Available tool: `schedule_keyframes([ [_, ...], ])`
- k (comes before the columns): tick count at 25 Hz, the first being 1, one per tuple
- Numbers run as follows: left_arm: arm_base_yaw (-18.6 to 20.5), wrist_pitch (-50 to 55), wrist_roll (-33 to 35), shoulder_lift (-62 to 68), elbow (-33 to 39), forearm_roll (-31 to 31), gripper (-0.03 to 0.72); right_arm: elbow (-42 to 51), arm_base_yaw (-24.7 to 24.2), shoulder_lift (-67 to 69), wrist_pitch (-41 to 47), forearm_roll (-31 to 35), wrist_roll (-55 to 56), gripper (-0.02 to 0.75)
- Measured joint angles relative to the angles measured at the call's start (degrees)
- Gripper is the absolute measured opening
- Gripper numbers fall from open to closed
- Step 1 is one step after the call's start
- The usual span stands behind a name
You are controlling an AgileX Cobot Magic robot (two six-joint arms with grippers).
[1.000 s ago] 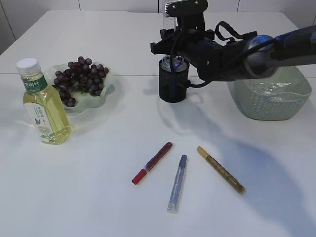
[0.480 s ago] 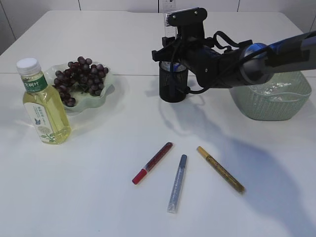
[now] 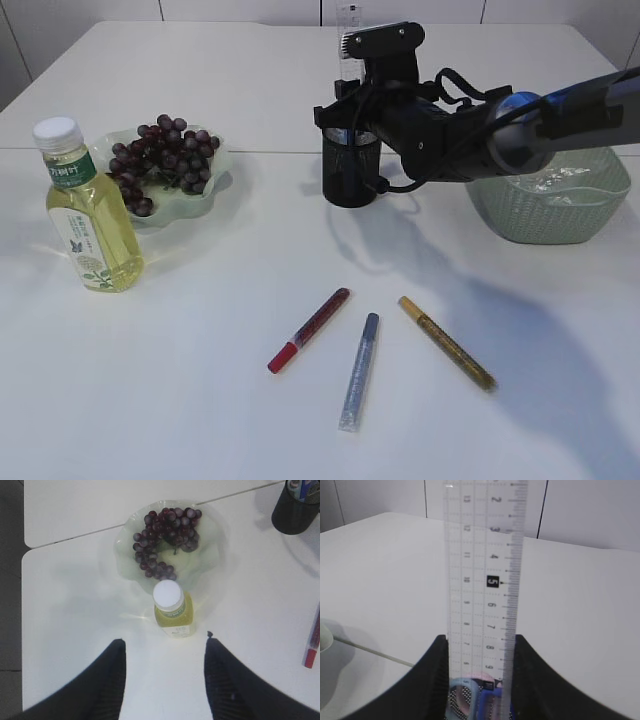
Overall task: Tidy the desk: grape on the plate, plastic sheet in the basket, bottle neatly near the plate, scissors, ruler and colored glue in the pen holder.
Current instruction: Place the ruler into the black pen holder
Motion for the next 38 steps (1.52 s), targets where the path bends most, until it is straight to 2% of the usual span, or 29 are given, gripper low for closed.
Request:
schedule_keyframes([
  [38,0.0,0.0,0.0,0.0,0.0,-0.32,0.35,0.0,0.0,1.02,1.01,0.25,0.0,0.262],
])
